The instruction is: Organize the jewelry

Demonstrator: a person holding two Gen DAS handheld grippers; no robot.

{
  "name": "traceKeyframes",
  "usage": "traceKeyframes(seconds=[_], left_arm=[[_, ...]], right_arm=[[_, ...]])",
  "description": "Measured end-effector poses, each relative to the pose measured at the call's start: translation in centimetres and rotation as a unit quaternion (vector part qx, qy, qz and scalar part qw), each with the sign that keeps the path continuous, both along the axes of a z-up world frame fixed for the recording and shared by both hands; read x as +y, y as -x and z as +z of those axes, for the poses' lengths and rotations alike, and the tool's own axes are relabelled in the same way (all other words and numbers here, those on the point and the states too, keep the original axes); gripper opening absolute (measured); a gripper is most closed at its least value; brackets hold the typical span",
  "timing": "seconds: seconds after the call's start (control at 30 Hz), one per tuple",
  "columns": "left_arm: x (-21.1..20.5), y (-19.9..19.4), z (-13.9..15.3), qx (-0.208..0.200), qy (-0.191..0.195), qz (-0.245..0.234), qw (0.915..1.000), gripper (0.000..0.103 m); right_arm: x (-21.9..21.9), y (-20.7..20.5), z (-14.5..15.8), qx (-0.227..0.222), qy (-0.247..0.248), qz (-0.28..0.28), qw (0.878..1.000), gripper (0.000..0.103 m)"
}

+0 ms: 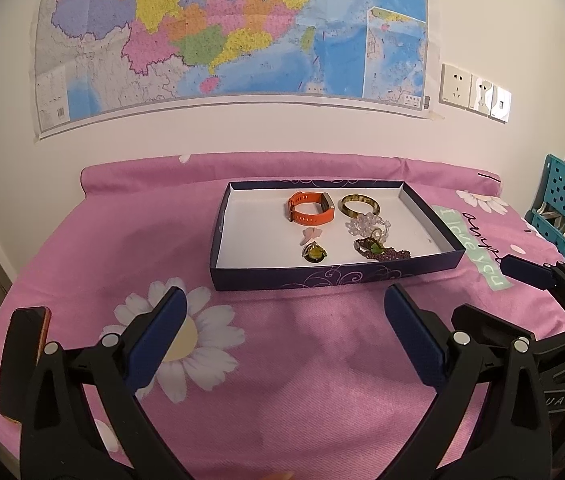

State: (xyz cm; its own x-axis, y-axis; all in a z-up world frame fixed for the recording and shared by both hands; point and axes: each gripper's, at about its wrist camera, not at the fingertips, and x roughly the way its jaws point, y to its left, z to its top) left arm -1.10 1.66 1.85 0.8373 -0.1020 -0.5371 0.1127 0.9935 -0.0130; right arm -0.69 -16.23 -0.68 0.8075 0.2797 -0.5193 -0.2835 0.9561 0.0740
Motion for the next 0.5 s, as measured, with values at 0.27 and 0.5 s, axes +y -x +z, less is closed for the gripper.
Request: traceKeyframes(seconds=[0.27, 0.5], left_arm=[[0.05, -0.06, -0.17, 0.001, -0.001, -0.001, 1.0, 0.097], [-0.02, 0.01, -0.24, 0.0, -0.001, -0.002, 1.0, 0.097]], right_arm=[[-0.05, 0.01, -0.01, 0.0, 0.0, -0.001, 1.0, 0.096], [-0.08, -0.01, -0.05, 0.0, 0.0, -0.001, 1.0, 0.096]])
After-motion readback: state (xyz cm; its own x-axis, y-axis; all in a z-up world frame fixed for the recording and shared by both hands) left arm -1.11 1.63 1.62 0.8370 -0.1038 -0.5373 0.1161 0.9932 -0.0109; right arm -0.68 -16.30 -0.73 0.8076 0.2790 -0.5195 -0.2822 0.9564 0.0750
